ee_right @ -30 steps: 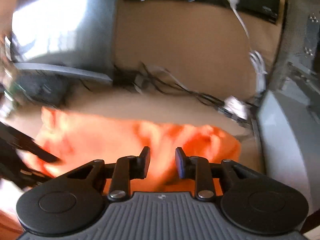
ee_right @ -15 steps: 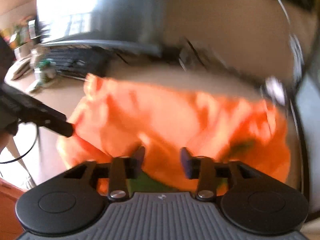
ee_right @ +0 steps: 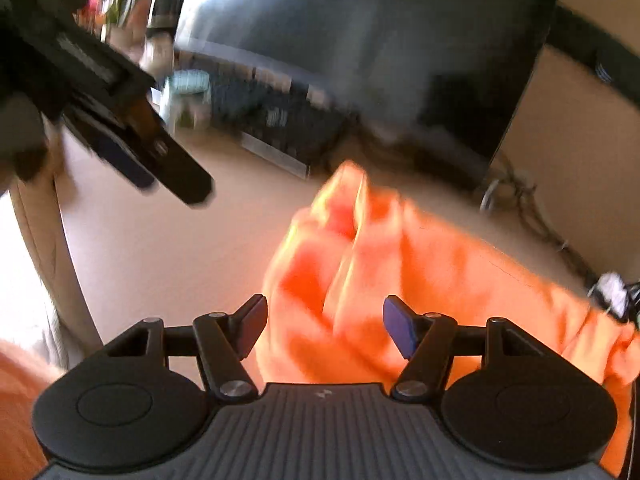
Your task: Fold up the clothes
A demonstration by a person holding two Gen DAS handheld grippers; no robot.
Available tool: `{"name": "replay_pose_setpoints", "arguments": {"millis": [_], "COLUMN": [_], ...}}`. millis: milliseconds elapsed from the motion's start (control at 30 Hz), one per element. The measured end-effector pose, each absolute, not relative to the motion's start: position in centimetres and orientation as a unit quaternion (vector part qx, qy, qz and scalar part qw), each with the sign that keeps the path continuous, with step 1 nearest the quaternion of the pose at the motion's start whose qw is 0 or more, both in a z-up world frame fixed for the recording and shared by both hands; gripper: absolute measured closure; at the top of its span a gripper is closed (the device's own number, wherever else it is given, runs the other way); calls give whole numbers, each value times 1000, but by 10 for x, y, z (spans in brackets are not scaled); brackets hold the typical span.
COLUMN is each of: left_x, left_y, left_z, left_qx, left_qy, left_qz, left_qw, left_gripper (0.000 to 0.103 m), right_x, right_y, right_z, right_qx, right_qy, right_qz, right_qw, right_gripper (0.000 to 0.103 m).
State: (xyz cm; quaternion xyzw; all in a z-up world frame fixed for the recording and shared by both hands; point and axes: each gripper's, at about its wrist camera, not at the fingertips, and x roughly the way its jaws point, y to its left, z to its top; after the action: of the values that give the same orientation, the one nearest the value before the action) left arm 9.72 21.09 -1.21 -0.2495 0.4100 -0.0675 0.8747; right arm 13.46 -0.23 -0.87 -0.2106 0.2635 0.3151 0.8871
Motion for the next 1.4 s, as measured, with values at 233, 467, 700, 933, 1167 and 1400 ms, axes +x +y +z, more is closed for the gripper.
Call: {"name": "replay_pose_setpoints", "arguments": {"millis": [233,467,700,933,1167,1400], "left_x": [130,214,240,194,174,174], "left_y": [179,126,112,145,187,194], "left_z": [18,-17,-86,-40,-37,-32], "left_qx": [-263,-245,-246,-250,-217,-167], "left_qy": [344,346,431,395,438,453], "left_qz": [-146,-125,-57,39,133,115], "left_qw": [889,897,866,883,862,868], "left_gripper": [4,3,3,3,3,3], "right_x": [210,295,291,263,216,190], "right_y": [-83,-160,-210,-196,-121,7], "right_z": [11,-10,-63,-32,8,-40], "right_qx": [-151,-46,3,-70,-94,-225], "right_qy": [240,314,358,314,291,337], "right_qz": [155,125,150,158,305,384], "right_qw": [946,940,922,934,902,830], "right_gripper": [38,36,31,31,25,25]}}
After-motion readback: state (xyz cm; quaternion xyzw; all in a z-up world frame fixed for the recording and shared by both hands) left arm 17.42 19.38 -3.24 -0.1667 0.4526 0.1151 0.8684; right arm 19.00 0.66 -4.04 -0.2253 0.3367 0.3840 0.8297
